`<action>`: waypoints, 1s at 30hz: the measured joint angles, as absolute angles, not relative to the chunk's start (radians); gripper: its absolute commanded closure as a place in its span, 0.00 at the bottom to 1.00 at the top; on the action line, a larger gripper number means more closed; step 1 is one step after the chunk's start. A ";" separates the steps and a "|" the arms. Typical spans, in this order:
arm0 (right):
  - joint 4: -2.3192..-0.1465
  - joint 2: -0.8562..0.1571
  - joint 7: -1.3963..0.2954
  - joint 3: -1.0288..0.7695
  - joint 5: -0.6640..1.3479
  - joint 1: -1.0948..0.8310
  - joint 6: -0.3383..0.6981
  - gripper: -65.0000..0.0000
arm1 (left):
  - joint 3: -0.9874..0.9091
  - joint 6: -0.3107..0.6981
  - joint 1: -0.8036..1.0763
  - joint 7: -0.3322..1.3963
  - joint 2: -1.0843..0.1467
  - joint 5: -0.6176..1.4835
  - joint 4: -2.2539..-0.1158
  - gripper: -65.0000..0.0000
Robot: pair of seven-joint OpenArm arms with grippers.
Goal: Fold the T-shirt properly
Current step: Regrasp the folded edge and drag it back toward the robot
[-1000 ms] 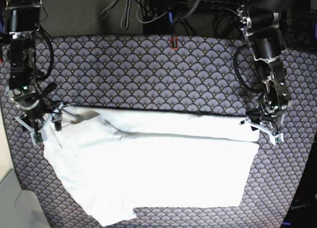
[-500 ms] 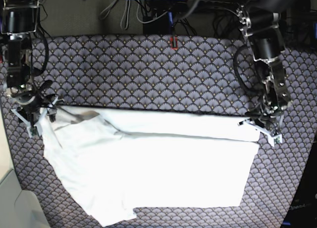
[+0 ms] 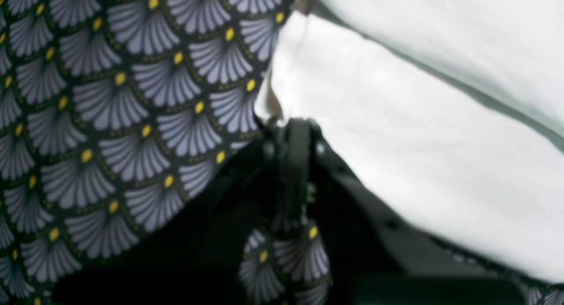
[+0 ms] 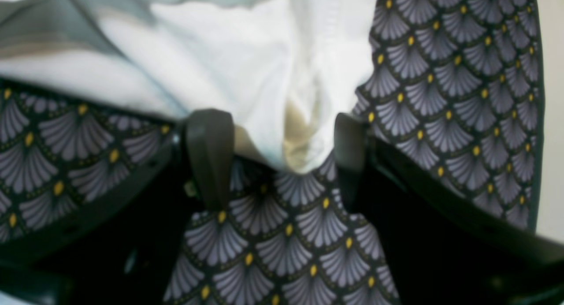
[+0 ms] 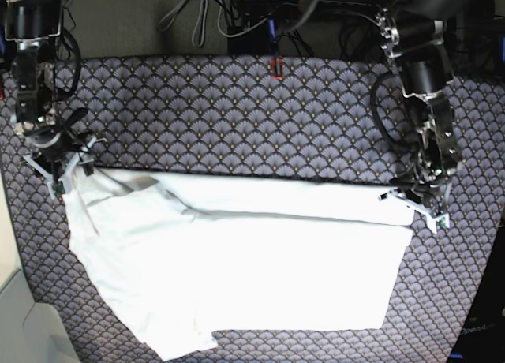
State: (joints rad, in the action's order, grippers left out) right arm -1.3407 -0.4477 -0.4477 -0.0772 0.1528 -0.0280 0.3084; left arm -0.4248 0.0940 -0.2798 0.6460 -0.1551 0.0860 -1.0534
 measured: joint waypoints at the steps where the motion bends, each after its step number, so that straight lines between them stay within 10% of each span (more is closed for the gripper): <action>1: -1.340 -0.448 -0.448 -0.077 0.153 -0.028 0.309 0.43 | -0.425 0.094 -0.280 0.646 -0.155 0.086 -1.053 0.99; 8: -1.302 -0.448 -0.425 -0.076 0.153 -0.026 0.308 0.47 | -0.425 0.094 -0.279 0.646 -0.155 0.086 -1.053 0.99; 17: -1.238 -0.449 -0.355 -0.073 0.163 -0.014 0.316 1.00 | -0.425 0.095 -0.280 0.646 -0.155 0.085 -1.053 0.99; 30: -1.450 -0.473 -0.386 -0.078 0.153 -0.118 0.314 1.00 | -0.423 0.098 -0.263 0.731 -0.157 0.086 -1.105 0.99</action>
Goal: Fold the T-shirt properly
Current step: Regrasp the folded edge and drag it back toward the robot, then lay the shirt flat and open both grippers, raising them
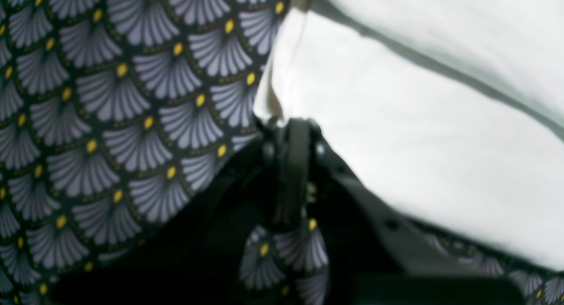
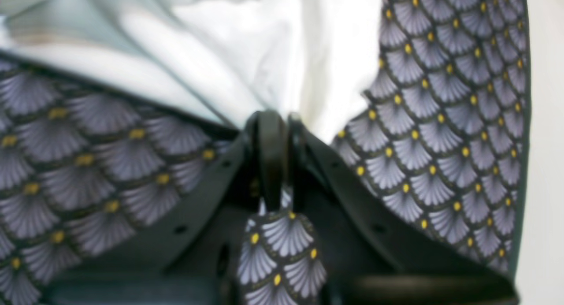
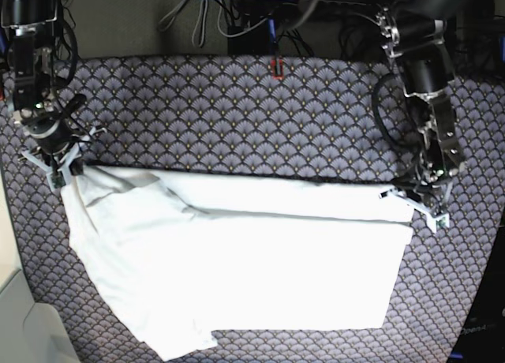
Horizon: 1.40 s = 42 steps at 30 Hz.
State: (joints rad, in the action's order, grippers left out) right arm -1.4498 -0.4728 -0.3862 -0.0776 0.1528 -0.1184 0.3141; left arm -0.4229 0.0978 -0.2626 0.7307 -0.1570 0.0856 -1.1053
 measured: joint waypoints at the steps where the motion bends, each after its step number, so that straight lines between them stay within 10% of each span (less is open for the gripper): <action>1: -1.465 -0.474 -0.385 -0.078 0.149 -0.127 0.314 1.00 | -0.422 0.099 -0.246 0.736 -0.157 0.088 -1.132 0.99; 19: -1.704 -0.510 -0.456 -0.258 0.153 -0.250 0.471 1.00 | -0.422 0.103 -0.183 1.055 -0.187 0.098 -1.531 0.99; 42: -1.722 -0.565 -0.593 -0.277 0.161 -0.052 0.609 1.00 | -0.419 0.106 -0.257 1.171 -0.236 0.106 -1.504 0.99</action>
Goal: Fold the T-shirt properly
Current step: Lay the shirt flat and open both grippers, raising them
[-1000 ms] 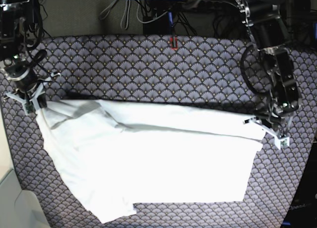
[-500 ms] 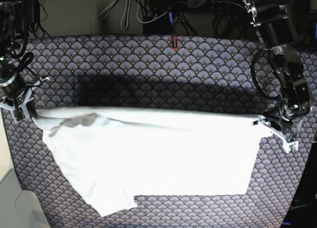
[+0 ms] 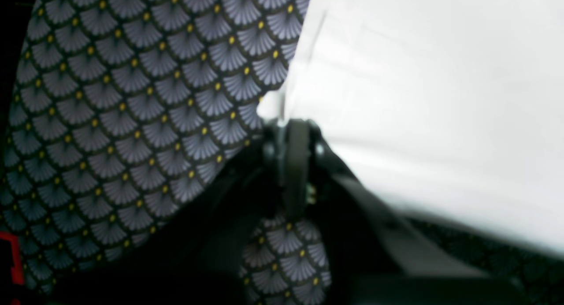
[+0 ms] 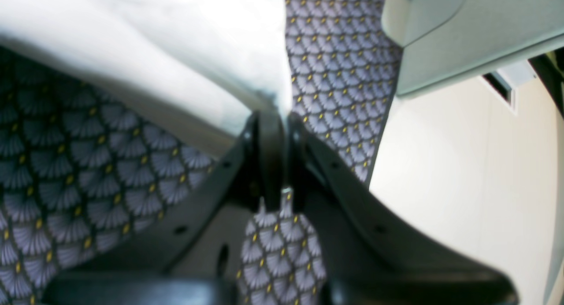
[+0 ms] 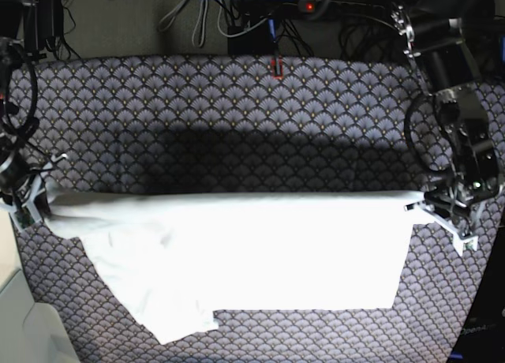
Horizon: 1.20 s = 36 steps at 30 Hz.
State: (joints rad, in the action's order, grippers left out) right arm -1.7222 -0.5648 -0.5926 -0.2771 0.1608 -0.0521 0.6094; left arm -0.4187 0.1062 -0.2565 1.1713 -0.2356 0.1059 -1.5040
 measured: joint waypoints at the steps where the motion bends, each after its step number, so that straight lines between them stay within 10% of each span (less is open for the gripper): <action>1: -1.731 -0.564 -0.592 -0.286 0.163 -0.076 0.612 1.00 | -0.419 0.107 -0.249 1.171 -0.236 0.106 -1.517 0.99; 36: -1.685 -0.448 -0.387 -0.363 0.156 -0.537 0.606 1.00 | -0.418 0.105 0.102 1.056 -0.239 0.097 -1.538 0.99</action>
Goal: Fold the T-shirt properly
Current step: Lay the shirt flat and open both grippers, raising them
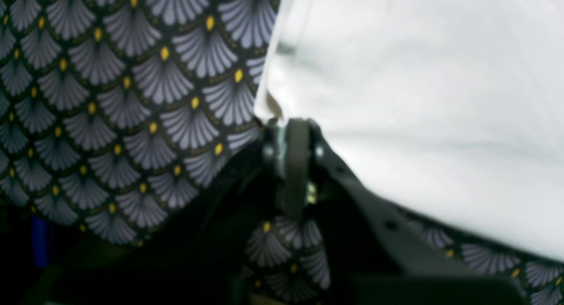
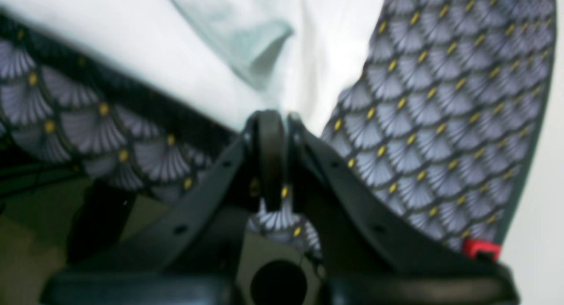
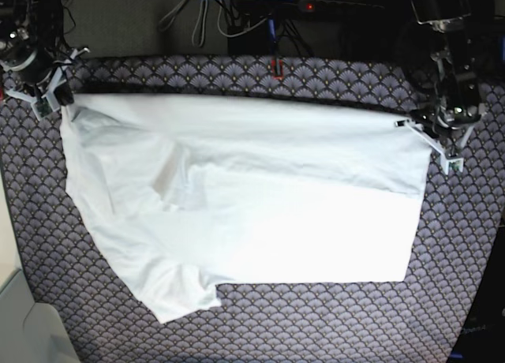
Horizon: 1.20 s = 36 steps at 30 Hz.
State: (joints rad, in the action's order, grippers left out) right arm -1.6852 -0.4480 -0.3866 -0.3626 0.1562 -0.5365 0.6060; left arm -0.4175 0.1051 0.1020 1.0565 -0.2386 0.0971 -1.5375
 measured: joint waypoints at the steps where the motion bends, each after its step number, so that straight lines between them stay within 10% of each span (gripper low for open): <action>1: -1.677 -0.448 -0.379 -0.363 0.153 -0.537 0.606 1.00 | -0.418 0.105 0.109 1.049 -0.239 0.097 -1.539 0.99; 25: -1.668 -0.448 -0.377 -0.362 0.153 -0.540 0.606 0.99 | -0.425 0.105 0.242 1.050 -0.241 0.100 -1.636 0.98; 32: -1.689 -0.449 -0.385 -0.364 0.143 -0.594 0.605 0.70 | -0.425 0.104 0.251 1.057 -0.271 0.101 -1.636 0.58; 36: -1.699 -0.448 -0.381 -0.364 0.145 -0.602 0.605 0.55 | -0.425 0.101 0.260 1.047 -0.273 0.097 -1.637 0.54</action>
State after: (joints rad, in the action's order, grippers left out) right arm -1.6993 -0.4484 -0.3809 -0.3645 0.1452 -0.6018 0.6052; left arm -0.4248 0.1013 0.2596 1.0473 -0.2733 0.0975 -1.6371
